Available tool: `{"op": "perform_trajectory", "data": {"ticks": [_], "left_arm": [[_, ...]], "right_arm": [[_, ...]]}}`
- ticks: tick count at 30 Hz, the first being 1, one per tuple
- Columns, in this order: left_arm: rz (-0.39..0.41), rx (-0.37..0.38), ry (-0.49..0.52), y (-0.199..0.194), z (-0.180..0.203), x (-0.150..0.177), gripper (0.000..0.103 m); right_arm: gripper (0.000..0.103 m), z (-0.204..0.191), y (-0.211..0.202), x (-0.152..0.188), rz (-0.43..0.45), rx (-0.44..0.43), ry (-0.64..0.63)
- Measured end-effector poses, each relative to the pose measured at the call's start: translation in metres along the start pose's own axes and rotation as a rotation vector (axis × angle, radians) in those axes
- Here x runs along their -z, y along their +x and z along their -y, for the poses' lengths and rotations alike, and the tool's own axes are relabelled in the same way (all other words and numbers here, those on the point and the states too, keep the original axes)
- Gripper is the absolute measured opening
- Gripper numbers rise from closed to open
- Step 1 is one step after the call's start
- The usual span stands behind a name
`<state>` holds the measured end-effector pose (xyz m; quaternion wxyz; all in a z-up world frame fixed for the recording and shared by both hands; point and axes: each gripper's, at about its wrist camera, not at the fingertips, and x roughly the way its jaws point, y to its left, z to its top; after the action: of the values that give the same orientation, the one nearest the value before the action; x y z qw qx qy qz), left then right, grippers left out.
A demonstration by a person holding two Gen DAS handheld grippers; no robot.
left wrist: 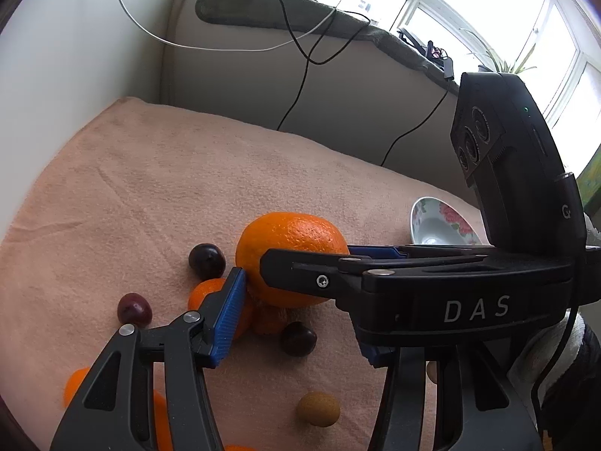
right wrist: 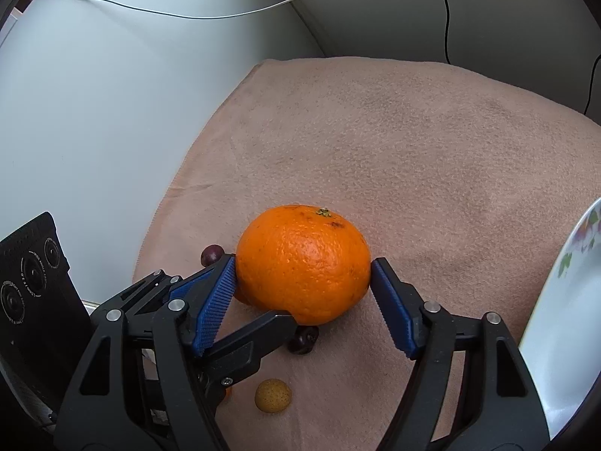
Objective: Organize fruits
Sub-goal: 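Carry the tangerine with the right gripper onto the floral plate and release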
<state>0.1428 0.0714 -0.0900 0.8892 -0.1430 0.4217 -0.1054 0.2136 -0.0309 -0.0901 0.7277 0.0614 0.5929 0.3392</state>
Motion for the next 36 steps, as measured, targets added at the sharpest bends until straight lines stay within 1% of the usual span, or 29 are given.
{"op": "perform_trajectory", "data": {"ticks": [11, 16, 21, 29, 36], "left_arm": [[0.026, 0.023, 0.054, -0.006, 0.031, 0.001, 0.051], [0.033, 0.055, 0.074, -0.007, 0.051, 0.001, 0.051], [0.039, 0.086, 0.11, -0.006, 0.076, 0.001, 0.051], [0.015, 0.152, 0.174, 0.002, 0.118, 0.009, 0.051], [-0.022, 0.192, 0.218, 0.013, 0.148, 0.017, 0.051]], "right_arm": [[0.074, 0.011, -0.042, 0.014, 0.076, 0.023, -0.001], [0.074, 0.014, -0.061, 0.022, 0.117, 0.052, -0.006], [0.074, 0.026, -0.086, 0.034, 0.157, 0.085, 0.012], [0.074, 0.056, -0.124, 0.058, 0.201, 0.135, 0.06], [0.074, 0.084, -0.141, 0.077, 0.212, 0.16, 0.112]]}}
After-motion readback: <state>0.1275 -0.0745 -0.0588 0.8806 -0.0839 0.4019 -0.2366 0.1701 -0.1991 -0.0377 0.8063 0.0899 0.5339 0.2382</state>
